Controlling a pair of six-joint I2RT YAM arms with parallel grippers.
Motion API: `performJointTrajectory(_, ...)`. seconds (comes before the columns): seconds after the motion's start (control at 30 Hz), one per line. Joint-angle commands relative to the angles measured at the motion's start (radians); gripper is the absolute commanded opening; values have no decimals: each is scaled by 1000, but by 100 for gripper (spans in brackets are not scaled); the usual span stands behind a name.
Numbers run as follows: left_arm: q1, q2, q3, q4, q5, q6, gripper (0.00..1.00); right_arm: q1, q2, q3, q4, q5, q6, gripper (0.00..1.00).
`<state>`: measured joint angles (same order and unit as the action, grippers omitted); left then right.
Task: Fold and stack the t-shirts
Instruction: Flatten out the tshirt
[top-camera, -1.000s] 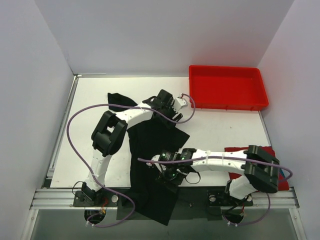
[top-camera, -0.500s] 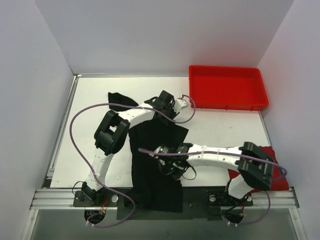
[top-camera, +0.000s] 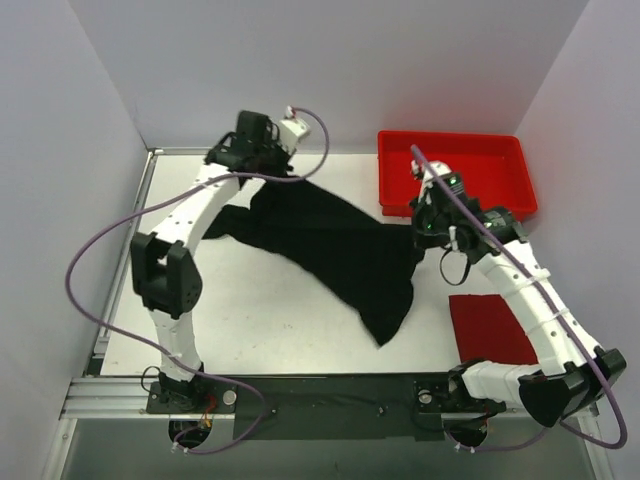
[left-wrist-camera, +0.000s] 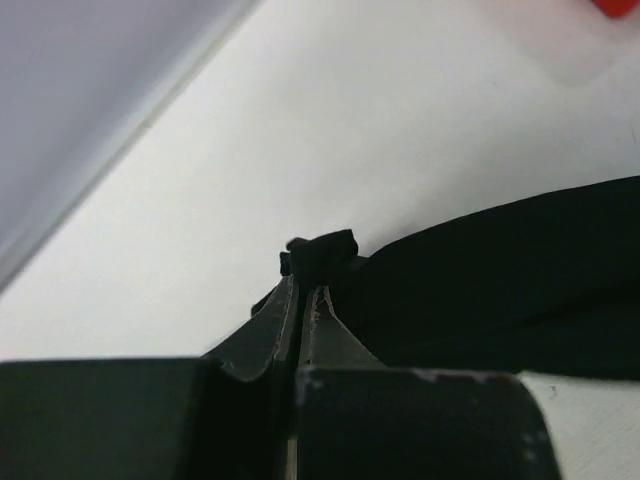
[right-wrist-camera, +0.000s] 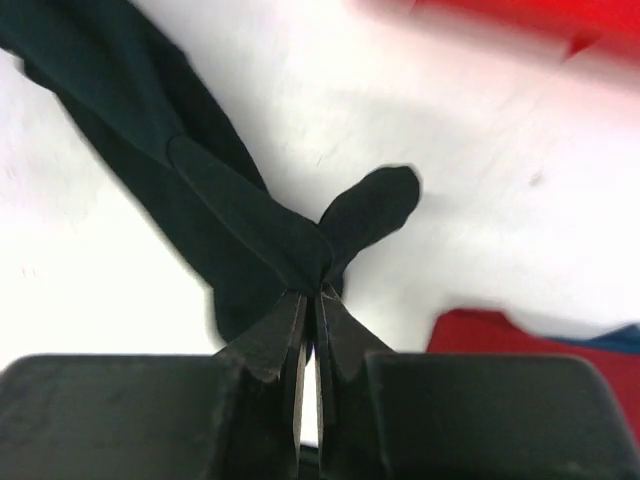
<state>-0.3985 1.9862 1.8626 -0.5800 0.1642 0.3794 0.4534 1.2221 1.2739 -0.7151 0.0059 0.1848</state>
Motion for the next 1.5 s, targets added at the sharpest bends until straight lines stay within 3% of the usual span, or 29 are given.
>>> performJointTrajectory(0.0,93,-208,196,-107,21,78,0,-106,10,246,-86,72,-128,0)
performJointTrajectory(0.17,184,-354,319,-259,75,157,0,-154,42,537,-90,120,-220,0)
performJointTrajectory(0.37,222,-576,268,-323,14,237,0,-154,11,680,-92,103,-307,0)
performJointTrajectory(0.67,236,-731,61,-377,0,231,0,-150,-90,517,-113,-244,-348,0)
performJointTrajectory(0.83,282,-698,-94,-253,0,237,0,-150,38,487,-69,-309,-292,0)
performJointTrajectory(0.97,314,-534,62,-166,-3,228,0,-151,299,704,-53,-287,-229,0)
performJointTrajectory(1.1,322,-311,461,-222,11,199,0,-151,456,1049,-61,-248,-226,0)
performJointTrajectory(1.13,323,-252,592,-260,26,196,0,-151,459,1068,-52,-247,-238,0)
performJointTrajectory(1.23,325,-202,688,-320,83,202,0,-142,394,953,-17,-273,-293,0)
performJointTrajectory(1.3,323,-255,579,-359,162,229,0,-104,311,775,40,-276,-359,0)
performJointTrajectory(1.37,328,-343,362,-368,259,297,0,0,239,593,63,-270,-442,0)
performJointTrajectory(1.47,334,-467,-17,-438,395,571,0,108,174,371,88,-296,-498,0)
